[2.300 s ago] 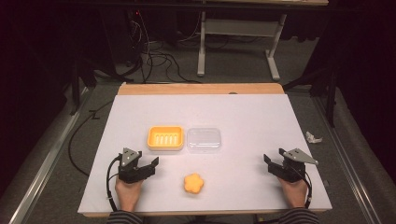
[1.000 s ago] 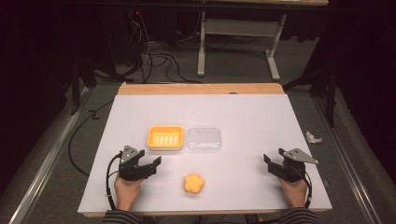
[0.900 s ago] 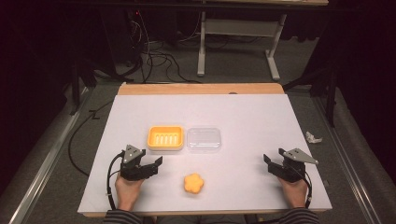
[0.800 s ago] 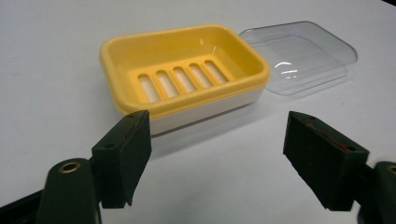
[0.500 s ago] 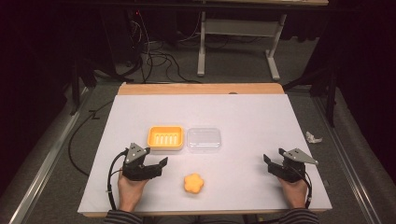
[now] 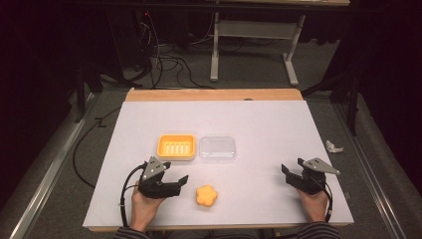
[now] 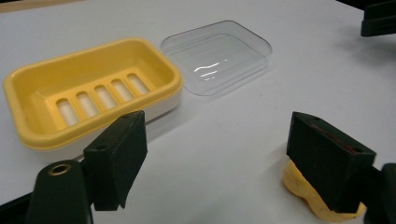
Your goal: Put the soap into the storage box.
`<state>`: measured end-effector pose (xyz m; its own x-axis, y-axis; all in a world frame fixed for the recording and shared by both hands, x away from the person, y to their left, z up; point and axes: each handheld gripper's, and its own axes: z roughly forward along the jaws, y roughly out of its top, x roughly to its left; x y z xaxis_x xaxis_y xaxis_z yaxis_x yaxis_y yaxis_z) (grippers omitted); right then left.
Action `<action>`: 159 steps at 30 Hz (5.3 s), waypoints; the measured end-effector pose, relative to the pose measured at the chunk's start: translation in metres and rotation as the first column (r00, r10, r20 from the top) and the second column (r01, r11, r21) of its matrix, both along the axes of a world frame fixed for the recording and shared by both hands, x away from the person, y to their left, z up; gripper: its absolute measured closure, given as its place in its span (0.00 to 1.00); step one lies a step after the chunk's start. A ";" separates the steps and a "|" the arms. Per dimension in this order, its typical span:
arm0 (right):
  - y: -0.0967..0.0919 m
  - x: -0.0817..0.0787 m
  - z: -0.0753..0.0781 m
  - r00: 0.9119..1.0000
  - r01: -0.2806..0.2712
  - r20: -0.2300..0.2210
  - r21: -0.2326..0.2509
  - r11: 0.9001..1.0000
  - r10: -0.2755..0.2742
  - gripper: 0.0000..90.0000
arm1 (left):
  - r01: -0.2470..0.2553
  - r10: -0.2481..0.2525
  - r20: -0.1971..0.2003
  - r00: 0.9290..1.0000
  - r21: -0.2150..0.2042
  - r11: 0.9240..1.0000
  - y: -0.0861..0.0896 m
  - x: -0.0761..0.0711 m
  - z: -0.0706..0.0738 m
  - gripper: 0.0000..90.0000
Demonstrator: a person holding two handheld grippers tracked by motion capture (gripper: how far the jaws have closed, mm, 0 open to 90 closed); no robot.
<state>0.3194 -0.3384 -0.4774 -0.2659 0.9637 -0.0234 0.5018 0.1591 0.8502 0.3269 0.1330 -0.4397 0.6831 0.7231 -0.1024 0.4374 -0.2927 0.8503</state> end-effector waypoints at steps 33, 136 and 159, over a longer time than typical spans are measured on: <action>0.000 0.000 0.000 1.000 0.000 -0.003 -0.003 1.000 0.000 0.34 | 0.143 -0.142 -0.011 0.990 0.039 0.989 -0.046 -0.020 -0.009 0.22; 0.002 0.000 0.000 1.000 -0.010 0.003 -0.019 1.000 0.010 0.34 | 0.117 -0.126 0.042 0.991 0.183 0.976 -0.049 -0.006 0.007 0.28; 0.002 -0.001 0.000 1.000 -0.007 0.005 -0.011 1.000 0.007 0.34 | 0.005 -0.018 0.079 0.997 0.160 0.987 -0.027 0.031 0.022 0.29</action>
<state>0.3184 -0.3369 -0.4772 -0.2722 0.9616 -0.0357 0.4967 0.1722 0.8507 0.3577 0.1062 -0.4180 0.6925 0.7181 0.0690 0.3655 -0.4317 0.8247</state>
